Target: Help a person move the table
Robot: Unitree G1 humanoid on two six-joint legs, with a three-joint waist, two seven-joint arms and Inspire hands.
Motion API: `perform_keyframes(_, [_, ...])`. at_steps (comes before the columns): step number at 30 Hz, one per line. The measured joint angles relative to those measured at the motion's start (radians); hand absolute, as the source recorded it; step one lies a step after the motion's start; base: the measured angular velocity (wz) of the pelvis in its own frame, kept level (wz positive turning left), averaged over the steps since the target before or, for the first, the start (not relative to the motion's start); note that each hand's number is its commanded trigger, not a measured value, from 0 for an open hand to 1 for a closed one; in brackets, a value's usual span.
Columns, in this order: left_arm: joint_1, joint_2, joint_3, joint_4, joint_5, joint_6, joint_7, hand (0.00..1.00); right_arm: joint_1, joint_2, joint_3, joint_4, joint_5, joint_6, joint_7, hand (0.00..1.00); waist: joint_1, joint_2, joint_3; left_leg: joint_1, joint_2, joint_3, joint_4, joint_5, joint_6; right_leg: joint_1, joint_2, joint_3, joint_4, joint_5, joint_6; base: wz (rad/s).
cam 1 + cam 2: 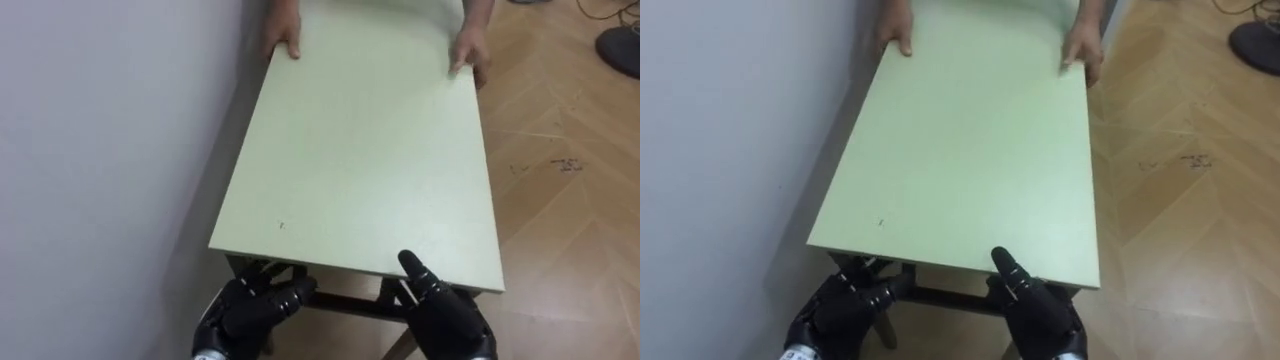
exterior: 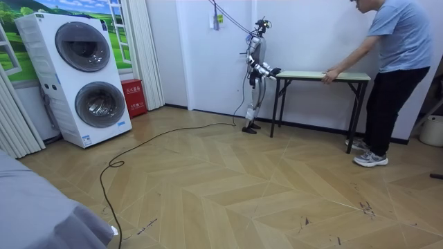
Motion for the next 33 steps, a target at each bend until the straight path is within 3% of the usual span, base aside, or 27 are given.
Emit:
perform_keyframes(4, [0.000, -0.001, -0.011, 0.020, 0.000, 0.000, -0.007, 0.00, 0.000, 0.000, 0.007, 0.022, 0.001, 0.007, 0.041, 0.00, -0.001, 0.010, -0.0047, 0.010, 0.000, 0.000, -0.004, 0.000, 0.001, 0.016, 0.000, 0.000, 0.001, 0.000, 0.000, 0.00])
perform_keyframes(16, [-0.001, 0.005, -0.025, 0.039, 0.001, 0.000, -0.030, 0.00, 0.001, -0.005, 0.019, 0.037, 0.009, 0.007, 0.094, 0.00, 0.000, 0.016, -0.0006, 0.011, 0.001, -0.002, 0.000, 0.001, 0.001, 0.018, 0.000, -0.004, 0.000, 0.001, -0.002, 0.00])
perform_keyframes(22, [-0.009, 0.016, -0.026, 0.109, 0.023, -0.005, -0.030, 0.00, -0.007, -0.008, 0.011, 0.093, -0.008, 0.006, 0.142, 0.00, -0.001, 0.017, -0.0007, 0.012, 0.001, -0.007, -0.003, 0.001, 0.001, 0.019, 0.001, -0.010, -0.001, 0.001, -0.002, 0.01])
perform_keyframes(28, [-0.014, 0.019, -0.027, 0.156, 0.086, -0.010, -0.030, 0.00, -0.031, -0.013, 0.006, 0.158, -0.116, 0.004, 0.143, 0.00, -0.002, 0.017, -0.0002, 0.014, 0.001, -0.009, -0.003, 0.001, 0.001, 0.022, 0.000, -0.012, -0.002, 0.001, -0.002, 0.01])
perform_keyframes(33, [-0.013, 0.039, -0.027, 0.198, 0.083, -0.025, -0.030, 0.00, -0.037, -0.028, 0.006, 0.222, -0.354, -0.001, 0.153, 0.00, -0.011, 0.011, 0.0018, 0.011, 0.001, -0.017, -0.009, 0.001, 0.001, 0.021, 0.001, -0.020, -0.002, 0.001, -0.002, 0.03])
